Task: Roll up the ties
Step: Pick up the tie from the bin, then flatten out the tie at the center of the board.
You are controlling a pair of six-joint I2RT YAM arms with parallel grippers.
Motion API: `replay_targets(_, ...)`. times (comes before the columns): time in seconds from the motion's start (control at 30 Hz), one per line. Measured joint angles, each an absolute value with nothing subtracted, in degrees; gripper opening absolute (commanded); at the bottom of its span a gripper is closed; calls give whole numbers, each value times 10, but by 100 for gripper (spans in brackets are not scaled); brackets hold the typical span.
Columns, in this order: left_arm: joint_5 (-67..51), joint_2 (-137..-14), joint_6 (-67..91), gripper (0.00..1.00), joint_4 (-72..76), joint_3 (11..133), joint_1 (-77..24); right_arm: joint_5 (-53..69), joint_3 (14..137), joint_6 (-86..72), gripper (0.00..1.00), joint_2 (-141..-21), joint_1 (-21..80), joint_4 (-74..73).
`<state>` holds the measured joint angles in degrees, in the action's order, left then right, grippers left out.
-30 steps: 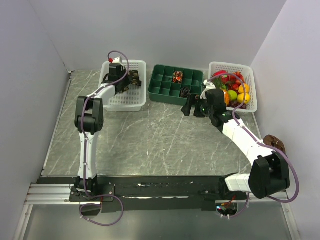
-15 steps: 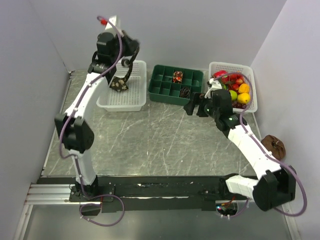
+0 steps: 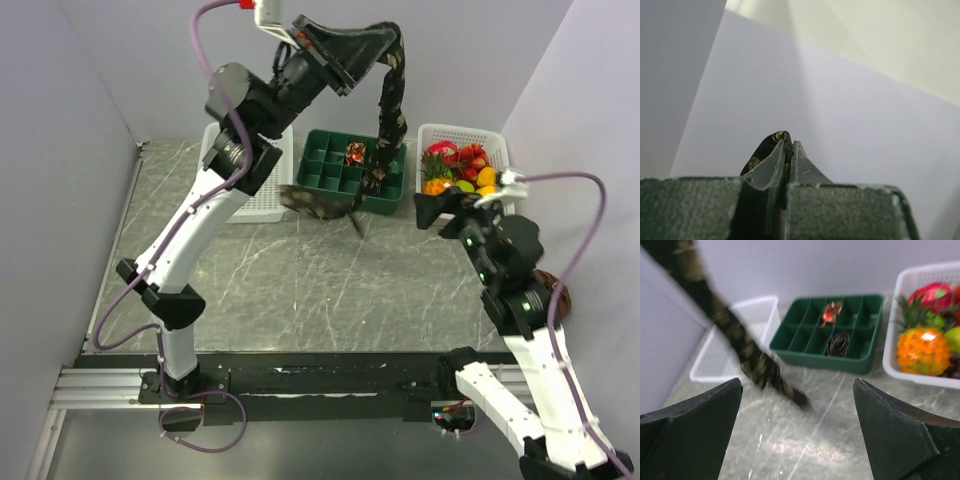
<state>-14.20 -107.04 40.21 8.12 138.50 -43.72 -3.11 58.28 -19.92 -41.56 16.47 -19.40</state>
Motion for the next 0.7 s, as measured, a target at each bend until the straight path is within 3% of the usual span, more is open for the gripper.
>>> replay_targets(0.33,-86,-971,442,1,145,1317,-454,-88,573,-206,99,-342,164,-204)
replay_targets(0.53,47,-727,423,1,183,901,-450,-77,549,-210,99,-344,164,-202)
replay_targets(0.7,131,-569,437,1,171,572,-386,-38,477,-212,99,-353,164,-195)
